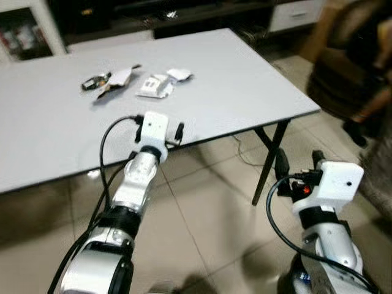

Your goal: Picking trash to rubbish bin

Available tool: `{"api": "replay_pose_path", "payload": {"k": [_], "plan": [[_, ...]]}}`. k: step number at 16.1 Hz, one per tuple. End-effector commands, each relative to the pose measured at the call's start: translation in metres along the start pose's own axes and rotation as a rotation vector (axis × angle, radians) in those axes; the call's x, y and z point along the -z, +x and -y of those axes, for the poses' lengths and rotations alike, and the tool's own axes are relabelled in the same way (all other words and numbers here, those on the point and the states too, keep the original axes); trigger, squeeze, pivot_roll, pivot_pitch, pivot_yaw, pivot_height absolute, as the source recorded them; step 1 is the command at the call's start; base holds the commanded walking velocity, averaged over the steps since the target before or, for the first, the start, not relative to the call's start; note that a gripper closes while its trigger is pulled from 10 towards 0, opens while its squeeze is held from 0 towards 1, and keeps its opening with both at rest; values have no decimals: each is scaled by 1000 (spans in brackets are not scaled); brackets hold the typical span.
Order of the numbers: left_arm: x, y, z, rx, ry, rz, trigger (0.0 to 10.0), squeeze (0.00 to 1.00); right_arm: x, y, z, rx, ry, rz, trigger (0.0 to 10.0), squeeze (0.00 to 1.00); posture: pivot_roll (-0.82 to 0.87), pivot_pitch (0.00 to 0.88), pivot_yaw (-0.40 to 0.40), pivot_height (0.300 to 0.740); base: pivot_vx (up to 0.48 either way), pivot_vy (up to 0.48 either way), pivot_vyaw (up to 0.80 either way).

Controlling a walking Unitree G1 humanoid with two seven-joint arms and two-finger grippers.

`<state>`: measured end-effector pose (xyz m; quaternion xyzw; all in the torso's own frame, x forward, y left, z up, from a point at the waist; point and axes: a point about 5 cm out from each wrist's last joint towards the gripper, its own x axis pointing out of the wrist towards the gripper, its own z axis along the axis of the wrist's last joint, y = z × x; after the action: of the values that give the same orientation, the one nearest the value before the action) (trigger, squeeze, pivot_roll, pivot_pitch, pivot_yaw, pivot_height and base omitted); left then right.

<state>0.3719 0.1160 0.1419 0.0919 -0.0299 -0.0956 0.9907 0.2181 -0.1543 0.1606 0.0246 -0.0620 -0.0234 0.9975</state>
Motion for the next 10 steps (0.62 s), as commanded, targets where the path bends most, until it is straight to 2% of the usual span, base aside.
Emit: {"api": "replay_pose_path", "payload": {"k": [1, 10], "plan": [[4, -2, -10, -27, 13, -13, 10000, 0, 0, 1, -7, -24, 18, 2, 10000, 0, 71, 107, 22, 740, 0, 480, 0], [4, 0, -7, -17, 19, -23, 10000, 0, -1, 2, -7, -10, 7, 14, 10000, 0, 62, 101, 27, 740, 0, 480, 0]]}}
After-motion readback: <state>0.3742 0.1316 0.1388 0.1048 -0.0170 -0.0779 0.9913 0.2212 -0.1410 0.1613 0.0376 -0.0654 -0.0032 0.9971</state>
